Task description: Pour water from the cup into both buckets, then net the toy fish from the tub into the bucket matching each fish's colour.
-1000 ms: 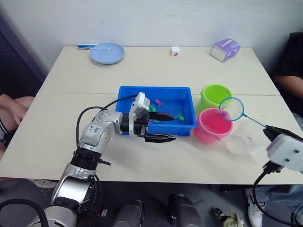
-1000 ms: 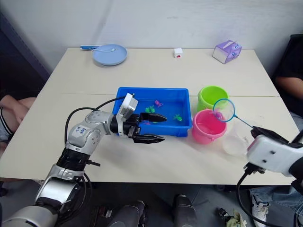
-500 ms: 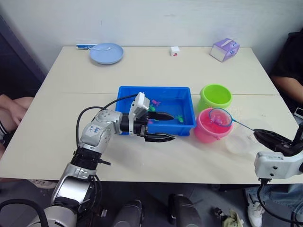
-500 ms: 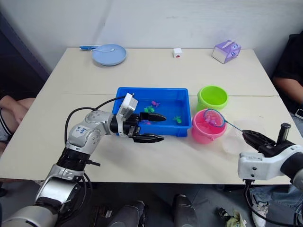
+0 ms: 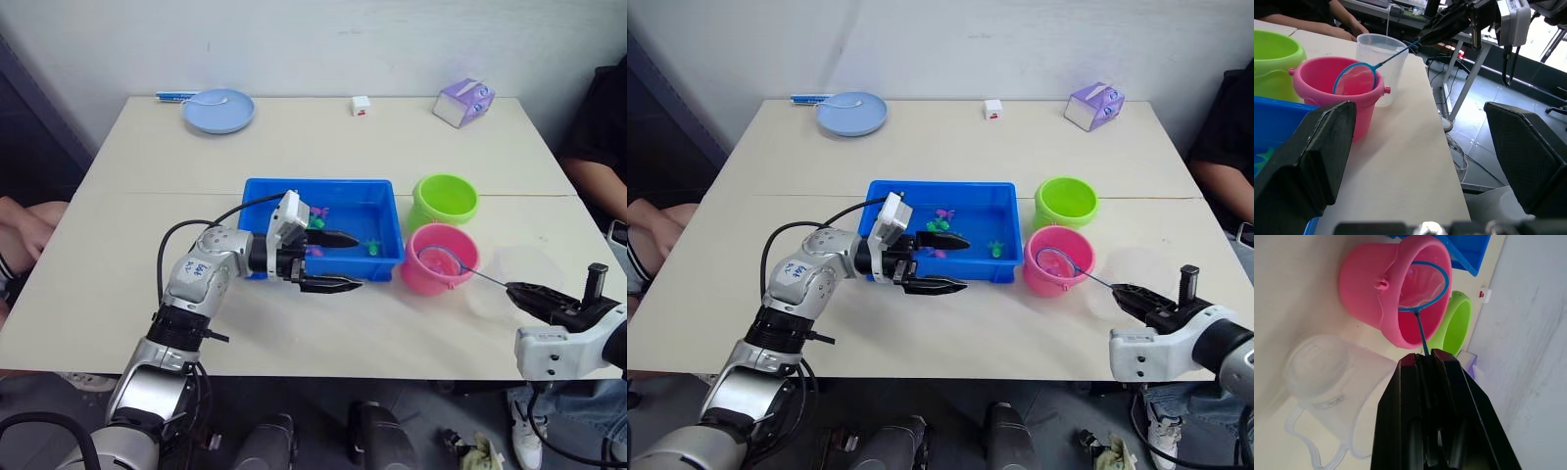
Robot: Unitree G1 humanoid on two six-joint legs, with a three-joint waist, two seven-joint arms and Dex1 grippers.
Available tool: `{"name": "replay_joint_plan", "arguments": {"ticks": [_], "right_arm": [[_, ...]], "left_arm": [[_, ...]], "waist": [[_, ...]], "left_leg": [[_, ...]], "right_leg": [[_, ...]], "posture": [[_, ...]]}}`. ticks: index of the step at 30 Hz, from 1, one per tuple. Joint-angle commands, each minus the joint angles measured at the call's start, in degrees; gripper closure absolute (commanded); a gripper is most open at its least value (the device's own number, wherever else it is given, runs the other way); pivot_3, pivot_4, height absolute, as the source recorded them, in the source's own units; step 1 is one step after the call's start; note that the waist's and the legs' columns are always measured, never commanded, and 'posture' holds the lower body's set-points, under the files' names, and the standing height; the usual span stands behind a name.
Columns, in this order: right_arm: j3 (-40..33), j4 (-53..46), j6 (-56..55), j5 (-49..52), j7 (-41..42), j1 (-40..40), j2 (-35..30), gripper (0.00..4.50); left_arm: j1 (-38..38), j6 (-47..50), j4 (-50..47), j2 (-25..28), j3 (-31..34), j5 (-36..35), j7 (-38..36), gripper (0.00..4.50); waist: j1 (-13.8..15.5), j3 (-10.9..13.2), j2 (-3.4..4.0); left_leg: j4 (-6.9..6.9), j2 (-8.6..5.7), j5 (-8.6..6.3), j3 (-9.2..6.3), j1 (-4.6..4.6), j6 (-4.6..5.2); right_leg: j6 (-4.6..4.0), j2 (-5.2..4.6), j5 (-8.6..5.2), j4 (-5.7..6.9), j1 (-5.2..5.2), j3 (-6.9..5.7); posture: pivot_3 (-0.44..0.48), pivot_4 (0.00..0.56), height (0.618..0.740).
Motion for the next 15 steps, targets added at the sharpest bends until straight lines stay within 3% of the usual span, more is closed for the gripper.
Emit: {"name": "replay_joint_plan", "arguments": {"ticks": [1,7,15], "right_arm": [[-1.95,0.09,-0.78,-1.73,-1.59,-2.27,-1.02,3.71],[0.58,-0.39,-5.61,-0.62,0.76,1.37,-0.95,3.71],[-4.66,3.03,-10.23,-6.43,-5.04,-4.77,-3.23,3.71]], "left_arm": [[-0.98,-1.08,0.21,-0.26,1.08,0.10,0.23,0.00],[-1.47,-1.59,0.83,-0.61,1.01,0.08,0.63,0.00],[-1.96,-1.76,1.52,-0.74,0.99,0.19,0.41,0.00]], "waist": [[-0.03,0.00,0.00],[0.17,0.00,0.00],[-0.10,0.00,0.01]], "left_leg": [[-0.02,0.04,0.00,-0.01,0.00,-0.01],[-0.02,-0.01,0.00,-0.03,-0.02,0.00],[-0.04,0.01,0.01,0.03,0.01,0.01]], "right_leg": [[0.00,0.03,0.00,-0.01,-0.01,-0.01],[-0.01,0.01,-0.01,-0.03,-0.01,-0.04],[0.02,0.03,0.01,0.00,-0.03,0.02]], "posture": [[0.000,0.150,0.740],[0.000,0.150,0.740],[0.000,0.150,0.740]]}}
